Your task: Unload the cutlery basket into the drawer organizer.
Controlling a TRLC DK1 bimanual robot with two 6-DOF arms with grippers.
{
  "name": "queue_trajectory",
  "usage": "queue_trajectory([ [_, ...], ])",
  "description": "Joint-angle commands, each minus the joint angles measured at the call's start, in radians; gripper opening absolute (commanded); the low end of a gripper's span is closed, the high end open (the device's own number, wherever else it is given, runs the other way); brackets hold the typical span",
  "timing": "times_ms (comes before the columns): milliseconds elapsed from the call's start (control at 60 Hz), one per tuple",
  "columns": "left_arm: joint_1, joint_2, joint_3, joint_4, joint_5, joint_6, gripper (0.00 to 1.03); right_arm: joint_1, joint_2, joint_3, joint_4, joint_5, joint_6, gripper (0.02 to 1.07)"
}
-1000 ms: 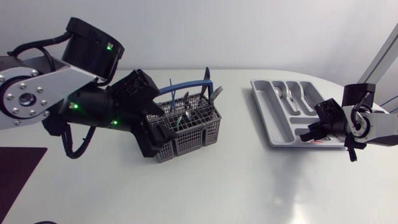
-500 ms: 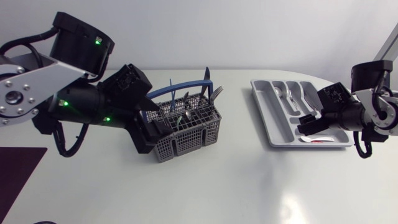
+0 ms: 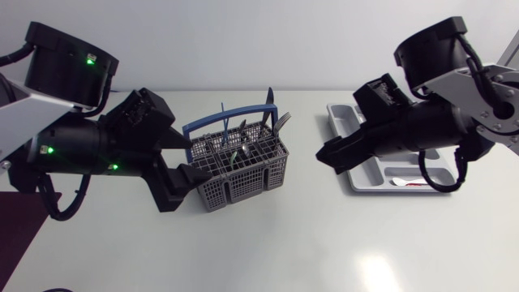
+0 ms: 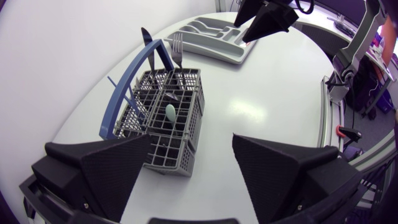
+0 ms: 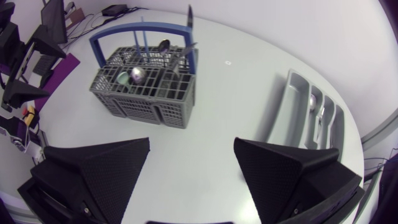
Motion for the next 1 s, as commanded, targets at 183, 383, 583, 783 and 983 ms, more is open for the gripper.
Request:
queue_trajectory([
  [183, 0.035, -0.055, -0.067, -0.013, 0.001, 0.007, 0.96, 0.248, 0.177, 0.11, -0.038, 0.303, 0.065, 1.02],
  [383, 0.066, -0.067, -0.093, -0.008, 0.022, 0.021, 0.96, 0.354, 0.245, 0.124, -0.048, 0.602, 0.291, 1.02],
  [583, 0.09, -0.083, -0.123, -0.001, 0.025, 0.041, 0.96, 0.416, 0.346, 0.235, -0.155, 0.605, 0.355, 1.02],
  [783, 0.116, -0.096, -0.153, 0.012, 0.05, 0.054, 0.96, 0.436, 0.378, 0.267, -0.043, 0.552, 0.384, 0.92],
  [983, 0.144, -0.112, -0.171, 0.016, 0.068, 0.067, 0.96, 0.43, 0.489, 0.399, -0.134, 0.516, 0.438, 0.94],
])
